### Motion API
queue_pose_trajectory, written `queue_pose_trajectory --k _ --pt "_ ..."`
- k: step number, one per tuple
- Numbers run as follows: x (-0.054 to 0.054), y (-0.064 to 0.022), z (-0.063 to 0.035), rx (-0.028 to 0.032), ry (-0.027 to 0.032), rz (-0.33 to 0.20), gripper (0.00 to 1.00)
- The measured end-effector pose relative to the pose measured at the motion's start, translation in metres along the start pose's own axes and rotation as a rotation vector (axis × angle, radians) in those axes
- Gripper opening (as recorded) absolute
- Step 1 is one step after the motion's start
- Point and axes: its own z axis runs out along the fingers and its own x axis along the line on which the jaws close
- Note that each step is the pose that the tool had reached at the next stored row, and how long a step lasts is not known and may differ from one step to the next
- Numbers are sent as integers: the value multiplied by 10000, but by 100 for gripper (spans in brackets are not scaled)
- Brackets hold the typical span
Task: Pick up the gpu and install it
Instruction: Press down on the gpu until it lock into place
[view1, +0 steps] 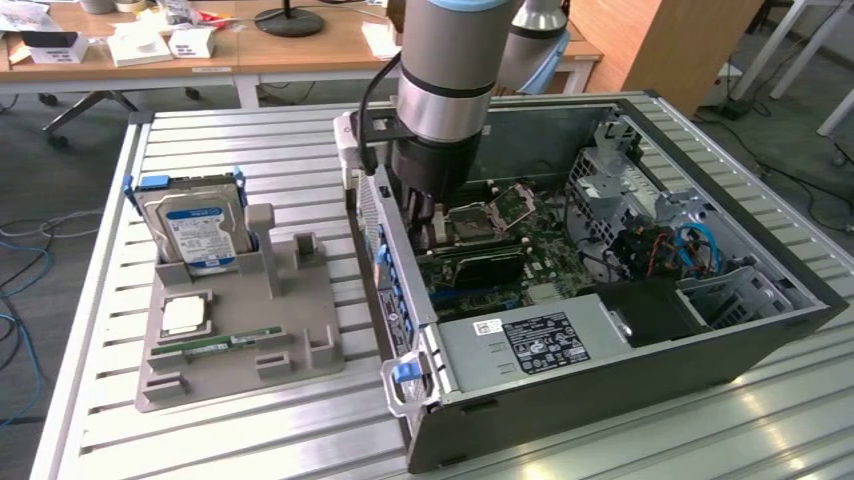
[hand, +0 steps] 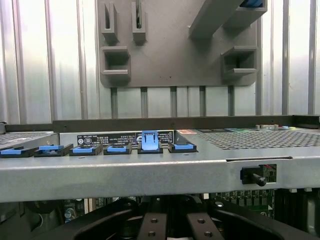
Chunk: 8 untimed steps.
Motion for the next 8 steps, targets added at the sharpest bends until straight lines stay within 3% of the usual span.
queue_pose_trajectory --k 8 --pt "0 0 -5 -1 -17 1 11"
